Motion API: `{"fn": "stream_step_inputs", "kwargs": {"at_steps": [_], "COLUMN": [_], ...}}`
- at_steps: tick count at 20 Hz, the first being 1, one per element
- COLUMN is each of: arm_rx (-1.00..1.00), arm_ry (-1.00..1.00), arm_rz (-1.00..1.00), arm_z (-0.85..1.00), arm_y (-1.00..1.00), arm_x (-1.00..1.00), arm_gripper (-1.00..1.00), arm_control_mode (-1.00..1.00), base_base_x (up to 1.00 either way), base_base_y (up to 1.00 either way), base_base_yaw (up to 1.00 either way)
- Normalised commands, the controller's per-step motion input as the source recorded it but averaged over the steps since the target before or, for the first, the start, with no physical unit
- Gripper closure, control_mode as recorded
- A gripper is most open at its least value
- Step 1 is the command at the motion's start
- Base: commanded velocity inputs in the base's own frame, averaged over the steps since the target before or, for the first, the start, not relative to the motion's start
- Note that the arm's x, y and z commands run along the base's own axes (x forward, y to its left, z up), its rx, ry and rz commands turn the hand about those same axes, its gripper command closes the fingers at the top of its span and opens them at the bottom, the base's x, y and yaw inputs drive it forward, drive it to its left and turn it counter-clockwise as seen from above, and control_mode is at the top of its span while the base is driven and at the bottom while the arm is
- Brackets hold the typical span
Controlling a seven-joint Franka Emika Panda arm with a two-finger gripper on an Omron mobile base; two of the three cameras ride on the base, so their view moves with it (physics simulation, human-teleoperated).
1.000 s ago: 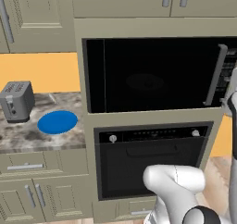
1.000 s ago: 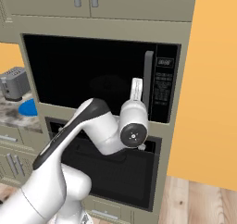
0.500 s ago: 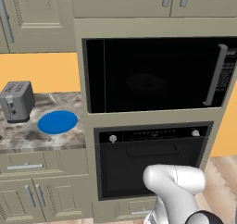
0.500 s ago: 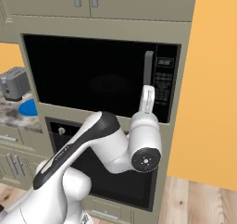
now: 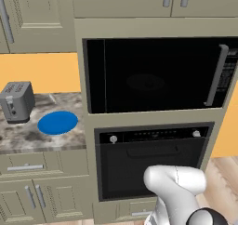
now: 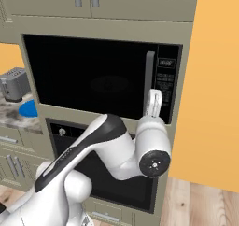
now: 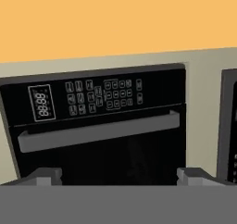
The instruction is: Pick the mushroom from the counter and place it in the microwave. Then turn on the microwave.
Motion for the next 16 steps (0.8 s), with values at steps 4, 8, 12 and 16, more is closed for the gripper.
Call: {"fn": "stream_step_inputs", "kwargs": {"at_steps": [4, 8, 12, 16], "arm_rx": [0.0, 0.0, 0.0, 0.0], "arm_ry": [0.0, -0.04, -0.08, -0.04], "arm_rz": [0.09, 0.11, 0.08, 0.02], "arm_z": [-0.08, -0.08, -0.16, -0.18], "arm_y": [0.0, 0.0, 0.0, -0.04], "arm_x": [0.0, 0.0, 0.0, 0.0], "arm_gripper": [-1.0, -1.0, -1.0, -1.0], "arm_control_mode": [-1.0, -1.0, -1.0, -1.0], "base_base_x": [0.0, 0.0, 0.0, 0.0], "base_base_y": [0.0, 0.0, 0.0, 0.0], "base_base_yaw": [0.0, 0.0, 0.0, 0.0]}}
